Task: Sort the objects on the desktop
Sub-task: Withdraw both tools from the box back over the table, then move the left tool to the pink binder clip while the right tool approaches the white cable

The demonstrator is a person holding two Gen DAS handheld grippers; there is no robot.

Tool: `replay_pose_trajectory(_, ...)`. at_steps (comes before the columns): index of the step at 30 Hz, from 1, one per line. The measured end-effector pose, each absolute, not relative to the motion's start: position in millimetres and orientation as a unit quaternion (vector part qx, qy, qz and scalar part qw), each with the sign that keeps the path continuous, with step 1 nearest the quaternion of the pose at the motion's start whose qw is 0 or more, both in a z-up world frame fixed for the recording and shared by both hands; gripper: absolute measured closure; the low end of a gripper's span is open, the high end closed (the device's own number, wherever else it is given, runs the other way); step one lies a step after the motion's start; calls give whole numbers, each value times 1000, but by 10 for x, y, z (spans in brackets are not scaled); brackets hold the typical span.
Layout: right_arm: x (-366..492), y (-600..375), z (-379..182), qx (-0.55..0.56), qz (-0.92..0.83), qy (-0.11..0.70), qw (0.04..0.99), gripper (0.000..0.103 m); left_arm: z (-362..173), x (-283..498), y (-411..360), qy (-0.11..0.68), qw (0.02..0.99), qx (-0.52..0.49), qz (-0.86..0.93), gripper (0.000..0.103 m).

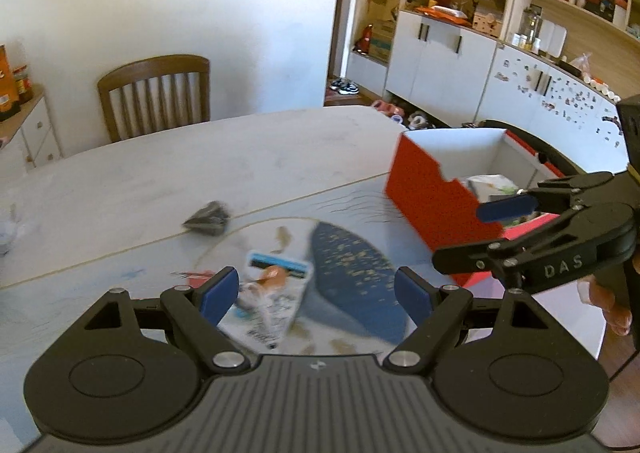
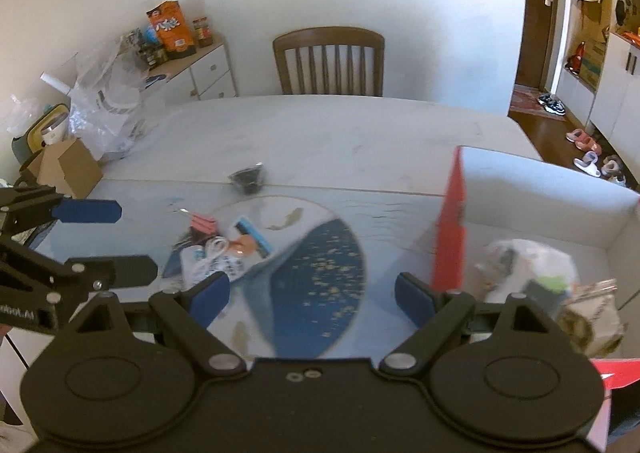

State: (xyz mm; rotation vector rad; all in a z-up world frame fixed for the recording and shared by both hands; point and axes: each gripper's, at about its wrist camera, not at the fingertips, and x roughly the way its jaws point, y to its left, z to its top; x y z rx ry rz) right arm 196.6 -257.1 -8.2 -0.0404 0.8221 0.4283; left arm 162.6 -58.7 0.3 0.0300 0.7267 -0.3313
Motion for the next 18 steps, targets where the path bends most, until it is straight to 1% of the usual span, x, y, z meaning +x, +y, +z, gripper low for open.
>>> replay_pose_trajectory(9, 1966, -2195, -239, -28, 211, 409, 887, 13, -214, 1777, -102, 360, 921, 0, -148, 18)
replay_pose_trajectory(18, 2023, -1909, -390, -37, 218, 420, 880, 15, -498, 1999, 191, 370, 918, -9, -140, 18)
